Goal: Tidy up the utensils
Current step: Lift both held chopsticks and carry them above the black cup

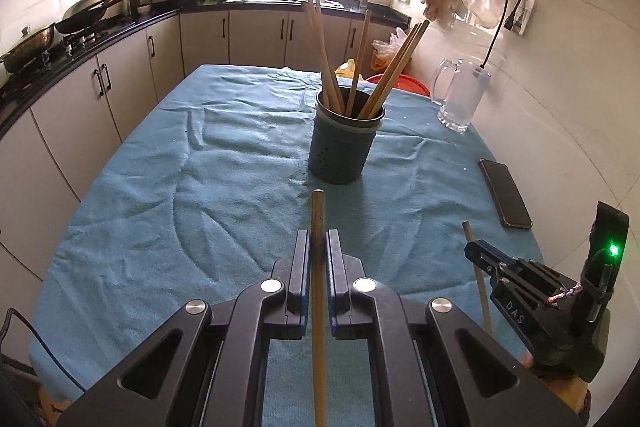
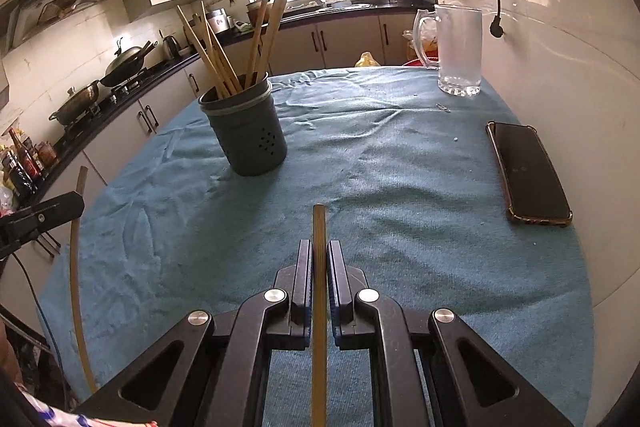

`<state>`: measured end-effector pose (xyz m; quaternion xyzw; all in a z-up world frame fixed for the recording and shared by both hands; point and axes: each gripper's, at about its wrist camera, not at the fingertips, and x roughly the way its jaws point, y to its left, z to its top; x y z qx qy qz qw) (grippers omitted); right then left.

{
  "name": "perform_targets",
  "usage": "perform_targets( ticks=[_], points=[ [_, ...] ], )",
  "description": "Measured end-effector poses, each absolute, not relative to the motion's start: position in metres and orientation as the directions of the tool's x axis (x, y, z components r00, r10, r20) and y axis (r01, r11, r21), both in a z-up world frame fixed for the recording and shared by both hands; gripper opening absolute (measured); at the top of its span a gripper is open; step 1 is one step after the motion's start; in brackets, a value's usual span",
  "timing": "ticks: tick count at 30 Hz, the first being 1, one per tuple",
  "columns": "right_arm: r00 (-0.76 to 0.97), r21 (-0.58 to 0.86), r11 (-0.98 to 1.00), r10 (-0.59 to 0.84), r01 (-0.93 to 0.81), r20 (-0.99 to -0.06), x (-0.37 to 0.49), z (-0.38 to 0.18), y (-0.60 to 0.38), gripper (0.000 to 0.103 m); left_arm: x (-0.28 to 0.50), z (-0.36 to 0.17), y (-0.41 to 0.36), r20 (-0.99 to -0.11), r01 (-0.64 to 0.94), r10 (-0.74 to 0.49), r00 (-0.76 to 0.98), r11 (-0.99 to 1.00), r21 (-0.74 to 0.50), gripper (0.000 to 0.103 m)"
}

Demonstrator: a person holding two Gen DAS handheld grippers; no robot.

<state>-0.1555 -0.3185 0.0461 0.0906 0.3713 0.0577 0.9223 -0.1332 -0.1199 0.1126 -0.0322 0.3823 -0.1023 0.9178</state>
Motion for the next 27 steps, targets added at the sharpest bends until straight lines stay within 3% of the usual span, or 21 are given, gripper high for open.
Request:
perform_targets(
  ticks=[27],
  points=[
    [0.716, 0.206, 0.975, 0.203, -0.084, -0.668, -0.1537, 0.0497, -0.3089, 0.007, -0.1413, 0.1175, -0.1105, -0.68, 0.118, -0.201, 0.705, 0.979, -0.168, 0.007]
  ],
)
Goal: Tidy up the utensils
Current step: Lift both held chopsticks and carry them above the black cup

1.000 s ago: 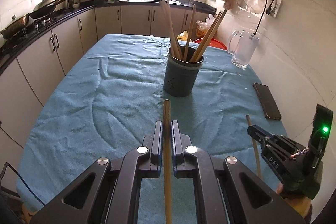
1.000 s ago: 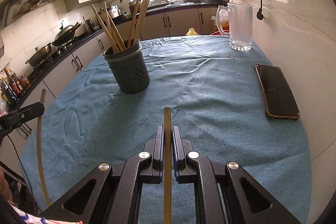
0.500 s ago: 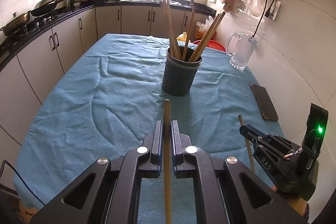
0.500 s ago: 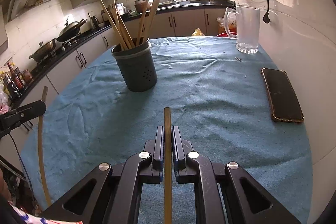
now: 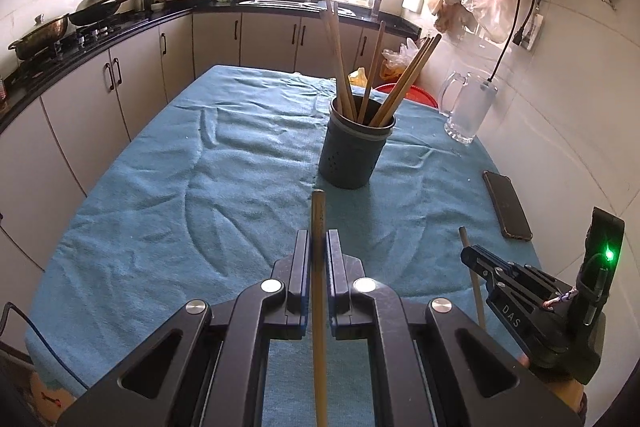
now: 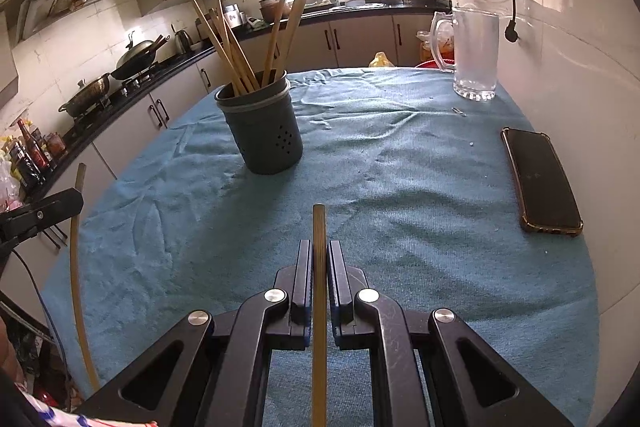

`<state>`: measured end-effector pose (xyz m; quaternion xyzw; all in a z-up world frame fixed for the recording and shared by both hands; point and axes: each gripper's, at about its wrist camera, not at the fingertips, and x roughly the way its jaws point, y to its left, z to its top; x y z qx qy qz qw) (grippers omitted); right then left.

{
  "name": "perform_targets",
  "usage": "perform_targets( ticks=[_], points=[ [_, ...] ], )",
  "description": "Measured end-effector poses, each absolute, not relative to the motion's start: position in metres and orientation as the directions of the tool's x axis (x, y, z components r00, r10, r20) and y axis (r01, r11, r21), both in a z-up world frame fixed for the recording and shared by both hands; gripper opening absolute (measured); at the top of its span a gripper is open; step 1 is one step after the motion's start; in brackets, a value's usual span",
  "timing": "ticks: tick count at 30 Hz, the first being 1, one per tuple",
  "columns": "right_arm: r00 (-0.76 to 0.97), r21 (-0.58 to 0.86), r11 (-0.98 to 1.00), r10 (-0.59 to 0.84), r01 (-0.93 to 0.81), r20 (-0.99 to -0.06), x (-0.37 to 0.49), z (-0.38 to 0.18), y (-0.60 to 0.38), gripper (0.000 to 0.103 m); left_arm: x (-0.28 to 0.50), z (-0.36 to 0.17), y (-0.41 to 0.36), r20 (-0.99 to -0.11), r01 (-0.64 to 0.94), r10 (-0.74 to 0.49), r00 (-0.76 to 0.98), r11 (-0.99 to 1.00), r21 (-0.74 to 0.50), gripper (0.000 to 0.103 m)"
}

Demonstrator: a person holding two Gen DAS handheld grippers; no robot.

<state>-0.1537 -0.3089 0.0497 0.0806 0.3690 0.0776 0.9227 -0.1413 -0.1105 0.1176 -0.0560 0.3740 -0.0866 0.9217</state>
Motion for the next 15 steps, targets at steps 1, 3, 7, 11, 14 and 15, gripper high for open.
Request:
perform_targets(
  ticks=[1, 3, 7, 11, 14, 15],
  points=[
    [0.718, 0.202, 0.976, 0.201, -0.085, -0.667, -0.155, 0.051, -0.309, 0.007, -0.142, 0.118, -0.11, -0.676, 0.119, -0.205, 0.707, 0.978, -0.172, 0.007],
    [0.723, 0.201, 0.976, 0.2, -0.086, -0.661, -0.158, 0.056, -0.31, 0.007, -0.142, 0.12, -0.108, -0.671, 0.13, -0.214, 0.71, 0.976, -0.173, 0.007],
    [0.761, 0.209, 0.973, 0.205, -0.093, -0.616, -0.173, 0.077, -0.315, 0.007, -0.14, 0.124, -0.093, -0.669, 0.15, -0.252, 0.699, 0.967, -0.207, 0.007],
    [0.803, 0.216, 0.974, 0.185, -0.072, -0.567, -0.188, 0.105, -0.321, 0.007, -0.137, 0.13, -0.077, -0.652, 0.173, -0.285, 0.702, 0.957, -0.232, 0.007],
    [0.821, 0.19, 0.981, 0.146, -0.047, -0.552, -0.193, 0.12, -0.319, 0.007, -0.133, 0.138, -0.064, -0.62, 0.205, -0.337, 0.709, 0.939, -0.276, 0.007],
    [0.825, 0.185, 0.982, 0.134, -0.036, -0.549, -0.193, 0.125, -0.317, 0.007, -0.131, 0.141, -0.063, -0.615, 0.211, -0.345, 0.709, 0.936, -0.281, 0.007]
  ],
)
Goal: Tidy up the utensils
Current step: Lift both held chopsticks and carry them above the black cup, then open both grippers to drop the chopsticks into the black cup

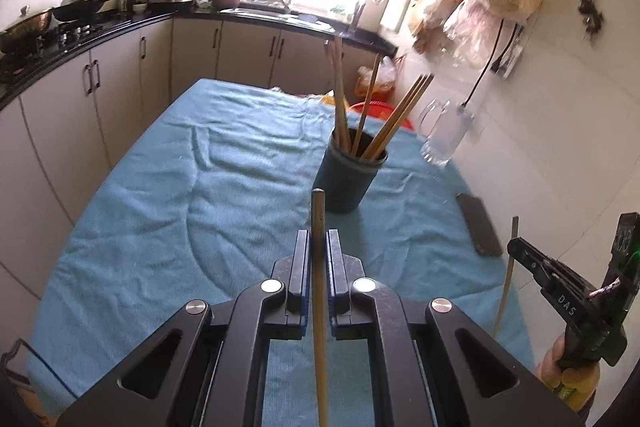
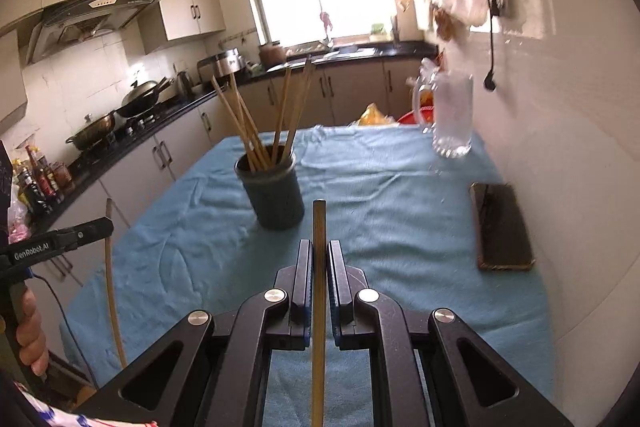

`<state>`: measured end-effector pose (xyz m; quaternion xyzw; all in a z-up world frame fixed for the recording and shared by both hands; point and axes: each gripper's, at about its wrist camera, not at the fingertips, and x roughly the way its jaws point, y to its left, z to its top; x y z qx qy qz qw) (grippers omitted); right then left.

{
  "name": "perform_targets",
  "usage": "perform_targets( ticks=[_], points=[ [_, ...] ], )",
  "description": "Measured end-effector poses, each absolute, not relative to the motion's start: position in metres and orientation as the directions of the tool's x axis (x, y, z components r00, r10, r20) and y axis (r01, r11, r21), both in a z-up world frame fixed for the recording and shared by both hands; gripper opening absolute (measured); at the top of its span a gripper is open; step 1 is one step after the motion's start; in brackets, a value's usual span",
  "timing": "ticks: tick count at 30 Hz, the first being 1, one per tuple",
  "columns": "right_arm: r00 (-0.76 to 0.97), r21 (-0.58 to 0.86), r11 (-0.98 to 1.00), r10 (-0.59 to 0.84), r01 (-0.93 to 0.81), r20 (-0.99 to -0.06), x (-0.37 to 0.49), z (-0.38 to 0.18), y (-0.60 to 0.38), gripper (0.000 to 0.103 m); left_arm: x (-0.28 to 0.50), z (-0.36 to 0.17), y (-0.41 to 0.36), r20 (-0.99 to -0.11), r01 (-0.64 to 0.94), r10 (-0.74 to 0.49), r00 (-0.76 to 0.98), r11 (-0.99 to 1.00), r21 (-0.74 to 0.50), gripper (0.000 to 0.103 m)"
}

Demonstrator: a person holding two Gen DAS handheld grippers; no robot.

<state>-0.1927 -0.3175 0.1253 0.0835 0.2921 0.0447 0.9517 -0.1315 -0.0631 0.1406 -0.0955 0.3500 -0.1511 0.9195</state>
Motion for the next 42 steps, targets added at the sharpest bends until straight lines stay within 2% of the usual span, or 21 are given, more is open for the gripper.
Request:
perform_targets(
  ticks=[12, 18, 24, 28, 32, 36, 42],
  points=[
    [0.901, 0.203, 0.979, 0.084, 0.004, -0.426, -0.168, 0.195, -0.307, 0.007, -0.107, 0.196, -0.042, -0.465, 0.343, -0.471, 0.749, 0.877, -0.336, 0.006],
    [0.936, 0.177, 0.984, 0.077, -0.016, -0.342, -0.137, 0.232, -0.293, 0.007, -0.082, 0.227, -0.043, -0.42, 0.364, -0.465, 0.779, 0.882, -0.3, 0.006],
    [0.946, 0.175, 0.983, 0.11, -0.058, -0.306, -0.106, 0.258, -0.28, 0.007, -0.06, 0.266, -0.051, -0.366, 0.397, -0.477, 0.799, 0.876, -0.275, 0.006],
    [0.952, 0.176, 0.982, 0.118, -0.07, -0.283, -0.088, 0.269, -0.274, 0.007, -0.047, 0.286, -0.067, -0.33, 0.396, -0.448, 0.831, 0.893, -0.213, 0.006],
    [0.955, 0.178, 0.982, 0.112, -0.064, -0.276, -0.07, 0.266, -0.27, 0.007, -0.025, 0.295, -0.086, -0.323, 0.395, -0.441, 0.837, 0.897, -0.2, 0.006],
    [0.946, 0.176, 0.984, 0.095, -0.042, -0.31, -0.046, 0.249, -0.268, 0.007, -0.001, 0.286, -0.104, -0.325, 0.368, -0.404, 0.855, 0.914, -0.17, 0.006],
    [0.897, 0.236, 0.972, 0.122, -0.021, -0.424, -0.009, 0.201, -0.278, 0.007, 0.041, 0.24, -0.125, -0.435, 0.331, -0.369, 0.821, 0.929, -0.163, 0.006]
  ],
)
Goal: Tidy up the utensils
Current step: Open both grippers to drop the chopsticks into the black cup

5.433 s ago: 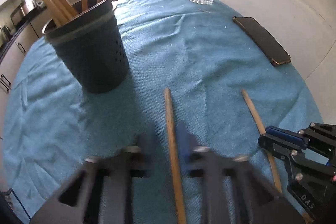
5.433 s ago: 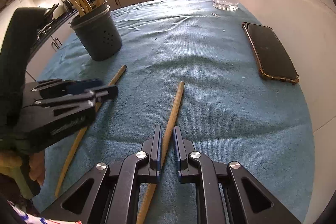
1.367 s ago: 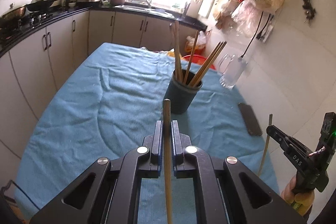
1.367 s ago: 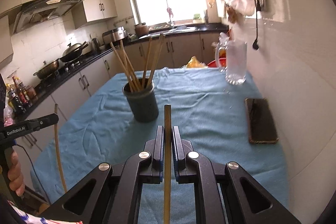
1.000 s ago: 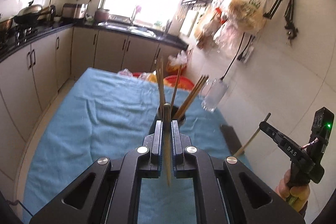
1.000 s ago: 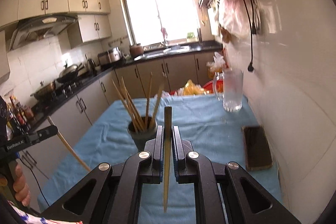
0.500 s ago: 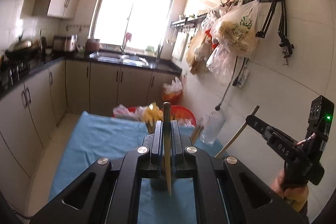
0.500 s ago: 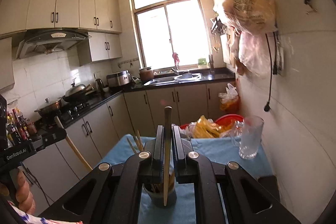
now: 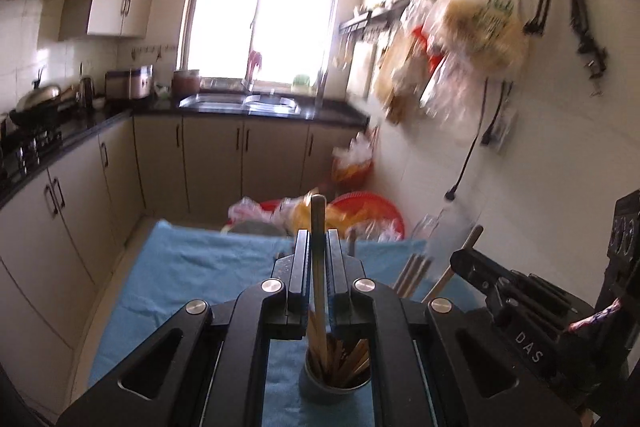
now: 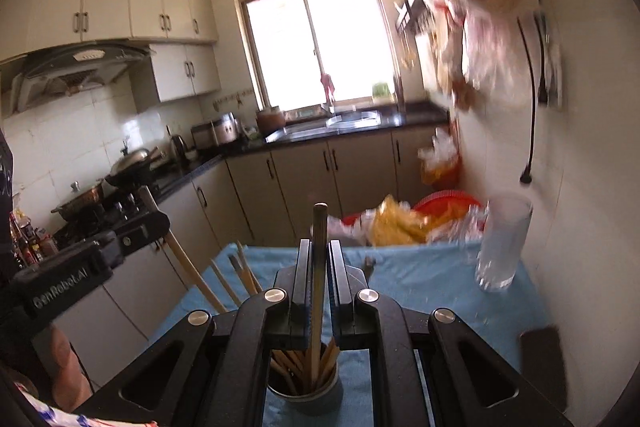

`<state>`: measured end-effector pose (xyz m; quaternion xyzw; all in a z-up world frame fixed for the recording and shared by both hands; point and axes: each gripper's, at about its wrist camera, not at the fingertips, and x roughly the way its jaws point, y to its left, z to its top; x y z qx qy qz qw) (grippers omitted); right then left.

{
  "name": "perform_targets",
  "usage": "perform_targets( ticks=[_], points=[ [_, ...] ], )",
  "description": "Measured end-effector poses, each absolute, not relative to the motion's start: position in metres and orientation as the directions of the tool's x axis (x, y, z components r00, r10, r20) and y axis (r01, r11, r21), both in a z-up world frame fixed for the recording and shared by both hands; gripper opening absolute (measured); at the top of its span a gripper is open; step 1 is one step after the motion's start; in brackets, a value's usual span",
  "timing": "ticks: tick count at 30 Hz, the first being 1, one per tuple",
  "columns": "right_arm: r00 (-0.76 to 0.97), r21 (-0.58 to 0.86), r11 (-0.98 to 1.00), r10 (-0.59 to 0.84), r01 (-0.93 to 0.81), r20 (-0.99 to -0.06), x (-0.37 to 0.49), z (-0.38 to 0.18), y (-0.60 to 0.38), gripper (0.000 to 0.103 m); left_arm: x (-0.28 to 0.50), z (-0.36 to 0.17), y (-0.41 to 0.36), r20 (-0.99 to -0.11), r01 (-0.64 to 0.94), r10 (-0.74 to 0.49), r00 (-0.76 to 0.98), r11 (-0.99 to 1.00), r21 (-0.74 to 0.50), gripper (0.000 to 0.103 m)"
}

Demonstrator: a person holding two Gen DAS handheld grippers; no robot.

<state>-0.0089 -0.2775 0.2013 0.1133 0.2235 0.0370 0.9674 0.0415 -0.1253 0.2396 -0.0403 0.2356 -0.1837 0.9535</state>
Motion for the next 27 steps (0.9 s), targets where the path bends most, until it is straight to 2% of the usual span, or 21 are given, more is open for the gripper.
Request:
perform_targets(
  ticks=[4, 9, 13, 18, 23, 27],
  points=[
    [0.88, 0.253, 0.967, 0.13, -0.012, -0.456, 0.003, 0.182, -0.287, 0.008, 0.052, 0.213, -0.124, -0.488, 0.305, -0.356, 0.797, 0.935, -0.184, 0.006],
    [0.876, 0.269, 0.963, 0.13, -0.001, -0.464, 0.007, 0.173, -0.297, 0.008, 0.044, 0.206, -0.116, -0.497, 0.292, -0.354, 0.792, 0.935, -0.201, 0.008],
    [0.882, 0.282, 0.959, 0.13, 0.003, -0.453, -0.001, 0.175, -0.298, 0.025, 0.026, 0.212, -0.103, -0.481, 0.278, -0.336, 0.81, 0.942, -0.19, 0.021],
    [0.898, 0.276, 0.961, 0.121, 0.001, -0.423, -0.023, 0.184, -0.301, 0.028, -0.001, 0.22, -0.077, -0.471, 0.245, -0.311, 0.826, 0.949, -0.197, 0.025],
    [0.911, 0.25, 0.968, 0.093, 0.011, -0.401, -0.059, 0.188, -0.301, 0.046, -0.039, 0.218, -0.044, -0.459, 0.191, -0.265, 0.848, 0.96, -0.203, 0.043],
    [0.908, 0.21, 0.977, 0.066, 0.025, -0.415, -0.09, 0.177, -0.293, 0.052, -0.065, 0.201, -0.025, -0.484, 0.131, -0.216, 0.848, 0.97, -0.203, 0.054]
  ],
)
